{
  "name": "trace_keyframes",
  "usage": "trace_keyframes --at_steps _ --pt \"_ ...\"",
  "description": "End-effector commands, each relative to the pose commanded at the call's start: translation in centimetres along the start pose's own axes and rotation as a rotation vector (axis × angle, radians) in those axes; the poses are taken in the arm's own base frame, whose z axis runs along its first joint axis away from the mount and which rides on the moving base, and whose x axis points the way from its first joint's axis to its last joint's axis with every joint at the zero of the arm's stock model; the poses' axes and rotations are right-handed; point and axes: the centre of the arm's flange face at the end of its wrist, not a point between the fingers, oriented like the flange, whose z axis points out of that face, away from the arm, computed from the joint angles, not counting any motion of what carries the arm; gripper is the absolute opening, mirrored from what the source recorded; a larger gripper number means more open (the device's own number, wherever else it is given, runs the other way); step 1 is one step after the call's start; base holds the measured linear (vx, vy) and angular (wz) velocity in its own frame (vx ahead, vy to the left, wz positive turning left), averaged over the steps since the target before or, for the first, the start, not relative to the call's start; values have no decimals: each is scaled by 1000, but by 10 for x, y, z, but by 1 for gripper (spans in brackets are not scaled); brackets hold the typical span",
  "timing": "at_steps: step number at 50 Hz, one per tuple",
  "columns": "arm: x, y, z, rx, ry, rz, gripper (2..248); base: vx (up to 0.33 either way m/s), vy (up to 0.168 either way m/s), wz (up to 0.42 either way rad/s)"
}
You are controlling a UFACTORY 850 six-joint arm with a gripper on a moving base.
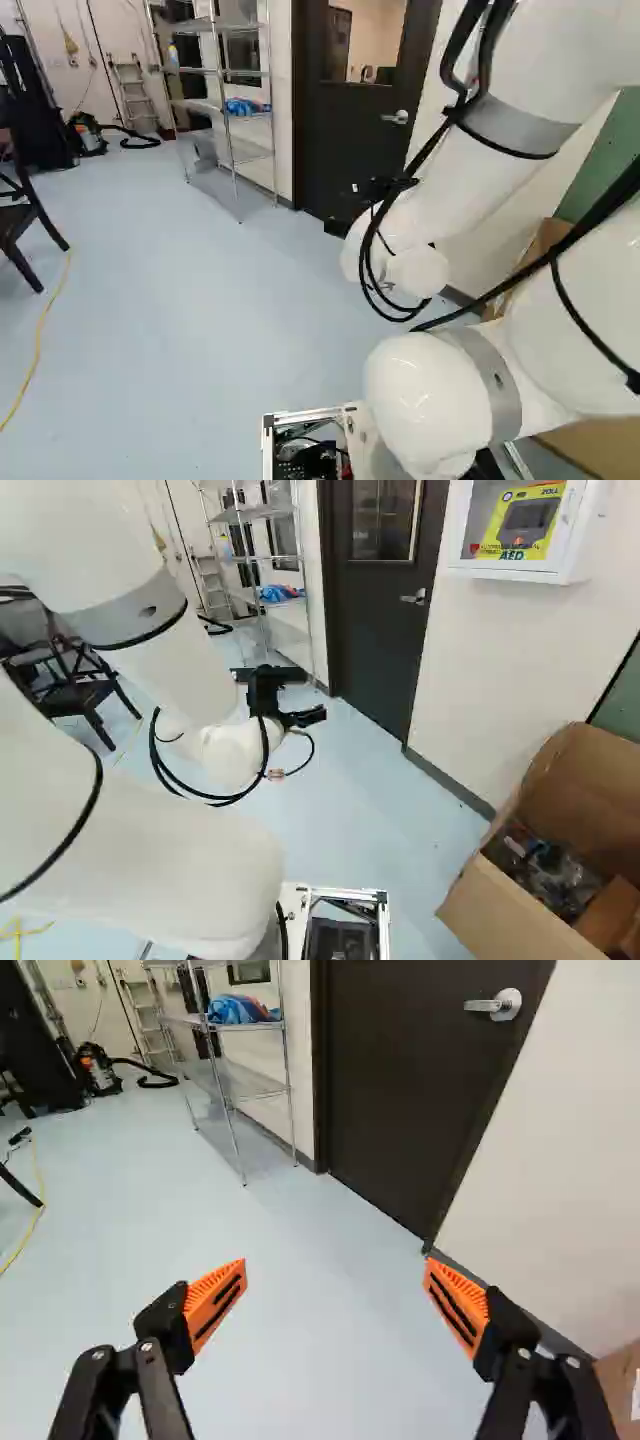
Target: Open the door and move inside
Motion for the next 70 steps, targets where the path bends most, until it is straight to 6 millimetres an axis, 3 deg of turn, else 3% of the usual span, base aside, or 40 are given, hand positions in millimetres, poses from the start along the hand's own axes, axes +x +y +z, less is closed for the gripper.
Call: trace_keyframes --at_steps 34,70 --pt "0 0 0 0 0 0 247 18 3 -2" --pt "0 0 0 0 0 0 247 146 30 -19"
